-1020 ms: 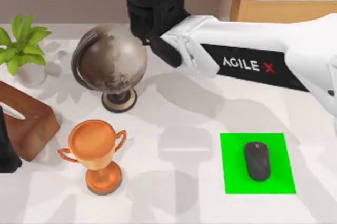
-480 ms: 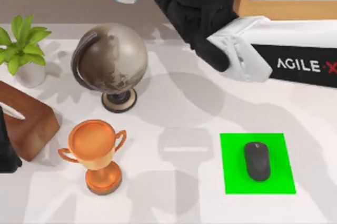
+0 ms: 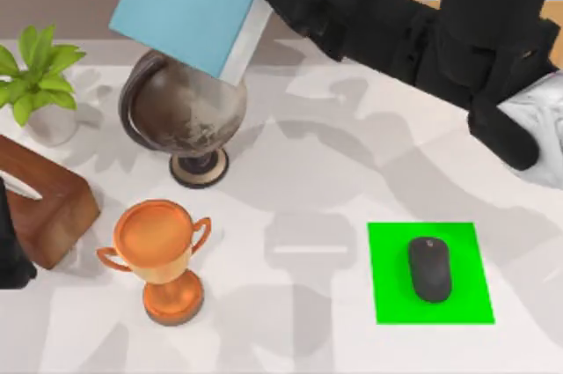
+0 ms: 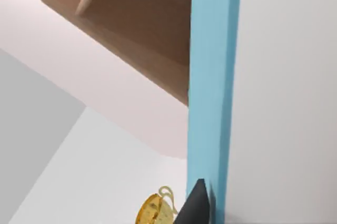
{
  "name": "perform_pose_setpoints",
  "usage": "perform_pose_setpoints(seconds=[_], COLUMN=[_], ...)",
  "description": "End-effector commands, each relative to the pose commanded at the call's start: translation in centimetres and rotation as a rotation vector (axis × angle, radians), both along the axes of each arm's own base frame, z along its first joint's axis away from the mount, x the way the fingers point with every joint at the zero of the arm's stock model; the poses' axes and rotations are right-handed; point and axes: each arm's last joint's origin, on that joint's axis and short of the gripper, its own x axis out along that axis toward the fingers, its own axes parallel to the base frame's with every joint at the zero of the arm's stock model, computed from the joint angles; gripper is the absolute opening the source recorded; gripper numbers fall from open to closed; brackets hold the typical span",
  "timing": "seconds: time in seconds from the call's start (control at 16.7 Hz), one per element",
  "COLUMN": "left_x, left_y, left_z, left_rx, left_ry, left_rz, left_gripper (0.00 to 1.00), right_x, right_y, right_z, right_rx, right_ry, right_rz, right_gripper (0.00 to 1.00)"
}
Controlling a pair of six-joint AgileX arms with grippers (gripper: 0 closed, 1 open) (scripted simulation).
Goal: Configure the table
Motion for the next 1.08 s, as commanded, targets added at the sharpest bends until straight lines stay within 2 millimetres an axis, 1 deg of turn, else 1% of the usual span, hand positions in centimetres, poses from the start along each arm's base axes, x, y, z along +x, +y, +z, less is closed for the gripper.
perform_pose_setpoints(seconds=[0.12, 0.3, 0.42, 0.54, 0.66, 0.78, 0.9, 0.96, 1.08], left_x=[0.0, 0.0, 0.0, 0.0, 0.0, 0.0, 0.0, 0.0, 0.0], left_y=[0.0, 0.0, 0.0, 0.0, 0.0, 0.0, 0.0, 0.0, 0.0], left_z=[0.0, 0.0, 0.0, 0.0, 0.0, 0.0, 0.0, 0.0, 0.0], left_rx=[0.000, 0.000, 0.000, 0.000, 0.000, 0.000, 0.000, 0.000, 0.000], left_ry=[0.000, 0.000, 0.000, 0.000, 0.000, 0.000, 0.000, 0.000, 0.000], left_rz=[0.000, 0.000, 0.000, 0.000, 0.000, 0.000, 0.000, 0.000, 0.000], left_gripper=[1.00, 1.00, 1.00, 1.00, 1.00, 1.00, 1.00, 1.00, 1.00], right_x=[-0.8, -1.0, -0.7, -0.6, -0.5, -0.1, 0.6, 1.2, 2.2], right_y=[-3.7, -10.7, -16.2, -21.9, -27.3, -32.0, -35.9, -37.5, -39.5], right_z=[-1.1, -3.9, -5.8, -7.3, -8.3, -8.9, -9.0, -9.1, -9.5], right_rx=[0.035, 0.086, 0.145, 0.227, 0.316, 0.397, 0.457, 0.479, 0.502], right_ry=[0.114, 0.308, 0.424, 0.511, 0.559, 0.568, 0.548, 0.534, 0.522], right_rz=[0.031, -0.058, -0.203, -0.385, -0.574, -0.739, -0.872, -0.925, -0.996], right_gripper=[0.00, 0.00, 0.00, 0.00, 0.00, 0.00, 0.00, 0.00, 0.00])
